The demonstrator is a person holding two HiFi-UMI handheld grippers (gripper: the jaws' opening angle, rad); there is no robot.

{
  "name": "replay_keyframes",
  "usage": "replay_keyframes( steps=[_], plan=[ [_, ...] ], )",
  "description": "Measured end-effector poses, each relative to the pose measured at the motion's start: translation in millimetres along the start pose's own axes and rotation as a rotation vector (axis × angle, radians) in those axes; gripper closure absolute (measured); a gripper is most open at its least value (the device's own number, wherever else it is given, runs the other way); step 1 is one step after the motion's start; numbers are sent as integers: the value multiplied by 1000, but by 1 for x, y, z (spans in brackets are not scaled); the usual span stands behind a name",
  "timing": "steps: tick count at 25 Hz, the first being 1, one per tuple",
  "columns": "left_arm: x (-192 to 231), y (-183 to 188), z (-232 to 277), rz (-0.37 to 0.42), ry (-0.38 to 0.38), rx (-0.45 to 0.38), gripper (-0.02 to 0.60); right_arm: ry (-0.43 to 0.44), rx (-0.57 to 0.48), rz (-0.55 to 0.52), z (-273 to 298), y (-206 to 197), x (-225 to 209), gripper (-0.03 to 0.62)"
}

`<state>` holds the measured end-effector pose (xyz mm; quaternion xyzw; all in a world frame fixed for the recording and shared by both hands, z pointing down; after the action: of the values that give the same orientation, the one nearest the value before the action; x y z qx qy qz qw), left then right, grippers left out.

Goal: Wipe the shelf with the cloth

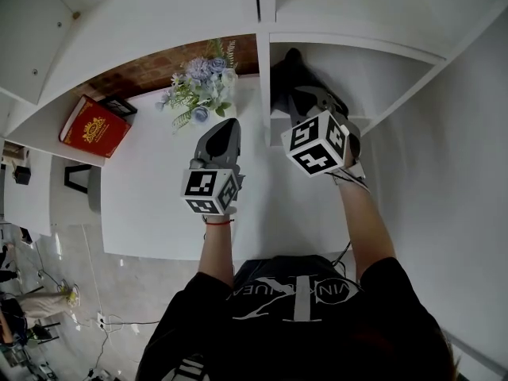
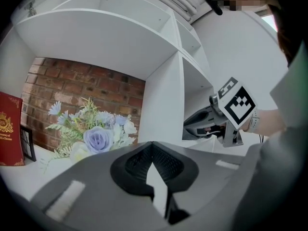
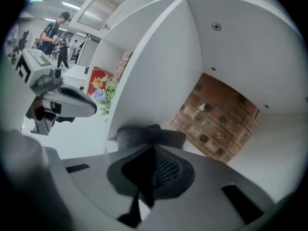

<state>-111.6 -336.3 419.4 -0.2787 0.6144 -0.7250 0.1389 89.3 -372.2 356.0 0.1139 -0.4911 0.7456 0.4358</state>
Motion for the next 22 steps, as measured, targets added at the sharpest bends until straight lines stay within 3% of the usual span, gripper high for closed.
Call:
replay_keyframes(
  steps=[6, 22],
  plan=[
    [-2, 5, 11, -4, -25, -6, 571, -25, 23, 48, -7, -14, -10, 583],
    [-12, 3, 33, -17, -96, 1, 571, -237, 185, 168, -32, -65, -41, 583]
  ],
)
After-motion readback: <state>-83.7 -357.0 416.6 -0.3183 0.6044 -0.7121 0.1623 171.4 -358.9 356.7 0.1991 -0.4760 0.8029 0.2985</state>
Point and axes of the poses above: the fingertips, and each gripper's own axes: z forward along the fingers, x to its left, y out of its top, the point moved 10 cm from there along -z, backward along the fingers, and after that the axes turned 7 degrees about -z, right-handed, at the moved point
